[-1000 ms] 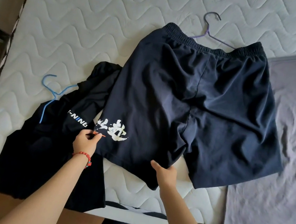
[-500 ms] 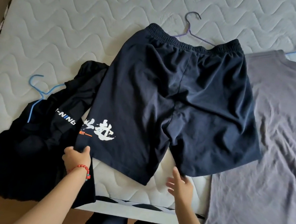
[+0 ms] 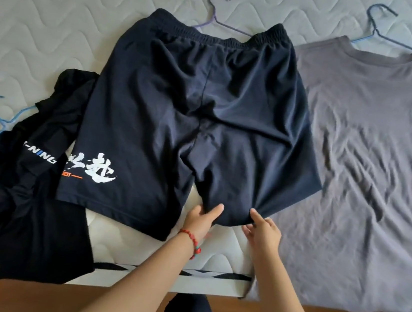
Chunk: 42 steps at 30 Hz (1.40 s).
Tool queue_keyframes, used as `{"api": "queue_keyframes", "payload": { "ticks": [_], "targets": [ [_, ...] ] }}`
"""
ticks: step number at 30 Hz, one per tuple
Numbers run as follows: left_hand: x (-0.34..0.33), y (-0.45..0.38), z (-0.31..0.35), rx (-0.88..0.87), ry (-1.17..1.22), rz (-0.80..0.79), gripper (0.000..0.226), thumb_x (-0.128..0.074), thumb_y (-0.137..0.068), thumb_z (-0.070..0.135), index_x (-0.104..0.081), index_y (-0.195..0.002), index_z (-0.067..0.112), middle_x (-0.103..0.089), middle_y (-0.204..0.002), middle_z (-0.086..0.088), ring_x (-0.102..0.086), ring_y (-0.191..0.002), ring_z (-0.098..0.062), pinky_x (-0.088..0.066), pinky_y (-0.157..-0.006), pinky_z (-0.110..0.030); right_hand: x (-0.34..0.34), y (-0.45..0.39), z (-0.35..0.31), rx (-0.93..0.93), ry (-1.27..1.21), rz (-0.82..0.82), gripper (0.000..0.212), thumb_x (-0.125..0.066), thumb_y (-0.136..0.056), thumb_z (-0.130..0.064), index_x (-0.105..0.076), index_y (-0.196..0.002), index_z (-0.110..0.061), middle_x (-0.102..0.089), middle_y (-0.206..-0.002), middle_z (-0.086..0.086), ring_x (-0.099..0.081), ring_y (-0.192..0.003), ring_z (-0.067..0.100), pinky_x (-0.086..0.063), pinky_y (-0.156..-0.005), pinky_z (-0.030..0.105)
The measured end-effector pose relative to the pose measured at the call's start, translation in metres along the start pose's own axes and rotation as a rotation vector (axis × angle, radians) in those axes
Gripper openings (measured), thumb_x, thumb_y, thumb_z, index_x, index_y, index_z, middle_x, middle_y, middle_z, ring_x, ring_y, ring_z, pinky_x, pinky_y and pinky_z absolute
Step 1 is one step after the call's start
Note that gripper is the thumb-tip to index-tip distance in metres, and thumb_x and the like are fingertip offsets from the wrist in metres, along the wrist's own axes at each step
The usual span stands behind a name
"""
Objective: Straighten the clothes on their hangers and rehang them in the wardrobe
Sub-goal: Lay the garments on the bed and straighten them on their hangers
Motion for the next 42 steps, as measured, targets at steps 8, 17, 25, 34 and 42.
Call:
{"api": "queue_keyframes", "payload": {
  "ticks": [8, 17, 25, 34, 42],
  "targets": [
    [0.003, 0.008, -0.019, 0.024, 0.22, 0.071, 0.006, -0.057, -0.088, 0.007, -0.061, -0.092, 0.007, -0.064, -0.094, -0.011, -0.061, -0.079, -0.021, -0.052, -0.069, -0.033, -0.006, 0.012, 0.0, -0.093, -0.632, -0.334, 0.027, -0.076, -0.057, -0.016, -0.06, -0.077, -0.012, -0.065, -0.079, 0.004, -0.061, -0.083, 0.023, -0.053, -0.076, 0.031],
    [-0.011, 0.024, -0.036, 0.169, 0.378, -0.036, 0.012, -0.053, -0.091, 0.018, -0.058, -0.093, 0.007, -0.061, -0.091, -0.006, -0.057, -0.081, -0.019, -0.047, -0.071, -0.031, -0.001, 0.001, -0.089, -0.015, -0.855, -0.438, 0.085, -0.08, -0.044, -0.018, -0.058, -0.125, -0.01, -0.065, -0.121, 0.012, -0.062, -0.111, 0.029, -0.044, -0.1, 0.04],
    [-0.02, 0.027, -0.036, 0.062, 0.176, -0.048, 0.018, -0.059, -0.087, 0.026, -0.063, -0.098, 0.013, -0.068, -0.098, -0.007, -0.062, -0.086, -0.023, -0.049, -0.062, -0.029, 0.115, 0.012, -0.077, 0.216, -0.703, 0.169, 0.016, -0.058, -0.087, -0.001, -0.06, -0.089, -0.017, -0.067, -0.079, -0.005, -0.063, -0.075, 0.006, -0.051, -0.07, 0.018],
    [-0.009, 0.021, -0.017, -0.205, -0.522, 0.095, 0.026, -0.069, -0.077, 0.016, -0.05, -0.059, 0.015, -0.051, -0.054, 0.001, -0.048, -0.059, -0.02, -0.042, -0.061, -0.026, 0.121, -0.005, -0.069, 0.368, 0.112, 0.424, 0.026, -0.063, -0.085, -0.016, -0.062, -0.11, -0.011, -0.062, -0.108, 0.011, -0.057, -0.09, 0.017, -0.048, -0.087, 0.032],
    [0.008, 0.018, -0.023, -0.123, -0.373, 0.28, 0.031, -0.064, -0.082, 0.025, -0.052, -0.059, 0.007, -0.054, -0.061, -0.004, -0.052, -0.064, -0.024, -0.037, -0.062, -0.026, 0.099, -0.039, -0.093, 0.348, 0.501, 0.293, 0.04, -0.064, -0.084, -0.02, -0.055, -0.121, -0.005, -0.059, -0.112, 0.014, -0.055, -0.11, 0.032, -0.042, -0.089, 0.036]
  ]
}}
Point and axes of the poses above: each hand's wrist, its own y-axis away from the middle knuckle, its own x-axis out of the back of the hand, z = x × y, the point moved 9 cm from there along -y, towards the middle knuckle
